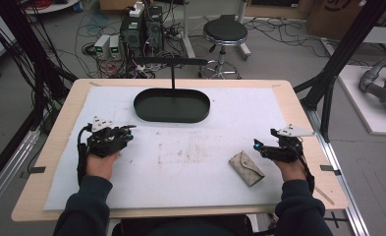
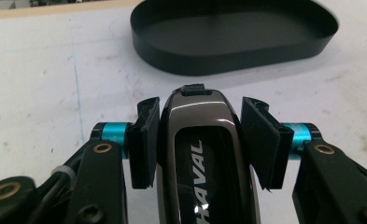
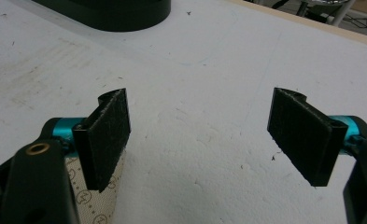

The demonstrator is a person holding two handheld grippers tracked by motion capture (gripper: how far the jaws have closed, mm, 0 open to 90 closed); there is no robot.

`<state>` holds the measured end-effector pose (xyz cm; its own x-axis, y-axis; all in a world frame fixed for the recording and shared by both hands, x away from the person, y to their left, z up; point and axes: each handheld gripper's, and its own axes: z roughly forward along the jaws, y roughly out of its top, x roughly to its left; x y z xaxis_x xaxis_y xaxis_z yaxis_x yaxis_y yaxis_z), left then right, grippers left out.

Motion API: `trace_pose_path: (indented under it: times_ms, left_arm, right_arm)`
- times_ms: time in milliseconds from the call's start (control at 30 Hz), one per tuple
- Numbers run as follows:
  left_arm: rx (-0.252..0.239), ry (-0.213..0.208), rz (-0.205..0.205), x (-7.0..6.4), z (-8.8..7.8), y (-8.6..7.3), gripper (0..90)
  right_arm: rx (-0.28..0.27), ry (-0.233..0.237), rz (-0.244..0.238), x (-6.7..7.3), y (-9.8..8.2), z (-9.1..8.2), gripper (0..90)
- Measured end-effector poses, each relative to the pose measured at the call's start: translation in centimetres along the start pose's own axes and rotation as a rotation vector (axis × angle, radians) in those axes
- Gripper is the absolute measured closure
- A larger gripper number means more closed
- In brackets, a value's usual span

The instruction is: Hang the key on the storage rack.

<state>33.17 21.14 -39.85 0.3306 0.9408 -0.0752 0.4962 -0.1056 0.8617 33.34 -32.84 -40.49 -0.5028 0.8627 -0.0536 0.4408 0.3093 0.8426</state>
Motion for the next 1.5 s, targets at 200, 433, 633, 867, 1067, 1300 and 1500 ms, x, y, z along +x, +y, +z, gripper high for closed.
trace_pose_path:
  times_ms: [200,433,633,867,1067,1300,1500]
  left_arm:
    - [-0.071,-0.022,-0.005,-0.5,0.0,2.5,49.0]
    - [-0.127,-0.039,0.005,-0.8,0.1,6.2,49.0]
    - [-0.15,-0.034,0.007,-0.7,1.0,9.5,49.0]
    - [-0.148,-0.032,-0.007,0.1,2.8,12.9,49.0]
    - [-0.166,-0.029,-0.037,0.6,4.6,14.9,48.9]
    - [-0.175,-0.02,-0.043,0.6,5.5,16.4,49.0]
    - [-0.182,0.003,-0.051,1.1,6.3,17.3,48.9]
  right_arm:
    - [-0.002,0.002,-0.005,0.0,0.0,0.1,21.7]
    - [-0.007,0.002,0.004,-0.2,0.0,0.1,21.7]
    - [-0.008,0.003,0.005,-0.3,0.0,0.1,21.7]
    - [-0.005,0.006,0.01,-0.4,0.0,0.2,21.7]
    - [-0.01,0.007,0.009,-0.4,0.0,0.2,21.6]
    - [-0.011,0.007,0.018,-0.7,-0.3,0.0,21.7]
    - [-0.008,0.008,0.024,-0.8,-0.5,-0.1,21.7]
